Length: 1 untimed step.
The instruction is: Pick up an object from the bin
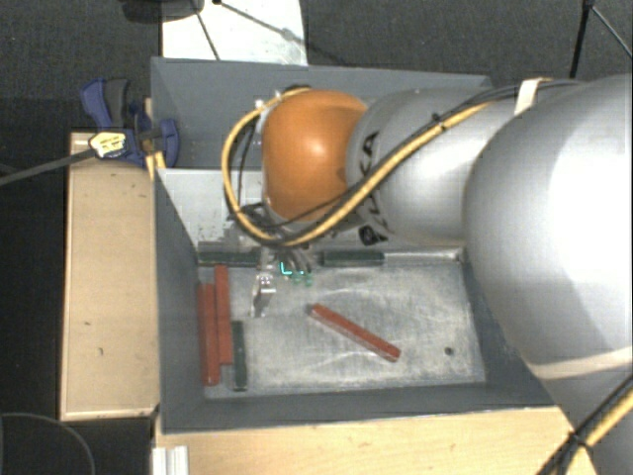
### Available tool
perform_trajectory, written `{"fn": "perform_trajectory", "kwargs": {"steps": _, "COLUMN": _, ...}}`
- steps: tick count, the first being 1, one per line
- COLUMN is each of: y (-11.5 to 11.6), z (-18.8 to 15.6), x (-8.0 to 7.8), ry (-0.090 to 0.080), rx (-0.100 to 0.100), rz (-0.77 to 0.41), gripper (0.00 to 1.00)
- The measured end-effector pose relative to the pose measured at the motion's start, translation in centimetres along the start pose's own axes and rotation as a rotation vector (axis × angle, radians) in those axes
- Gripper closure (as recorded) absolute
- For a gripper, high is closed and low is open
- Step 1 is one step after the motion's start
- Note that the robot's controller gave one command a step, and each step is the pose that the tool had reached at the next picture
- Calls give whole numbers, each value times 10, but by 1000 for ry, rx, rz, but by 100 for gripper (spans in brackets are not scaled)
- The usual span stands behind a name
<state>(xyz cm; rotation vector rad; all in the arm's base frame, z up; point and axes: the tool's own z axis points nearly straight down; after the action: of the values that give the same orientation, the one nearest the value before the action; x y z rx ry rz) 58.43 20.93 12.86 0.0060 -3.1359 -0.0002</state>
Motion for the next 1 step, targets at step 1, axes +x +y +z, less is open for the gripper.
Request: {"fn": "perform_trajectory", "kwargs": {"steps": 1, "y": -1, "z": -5, "x": -2, "ry": -8, "rx": -2, "rz": 4, "gripper": 0}}
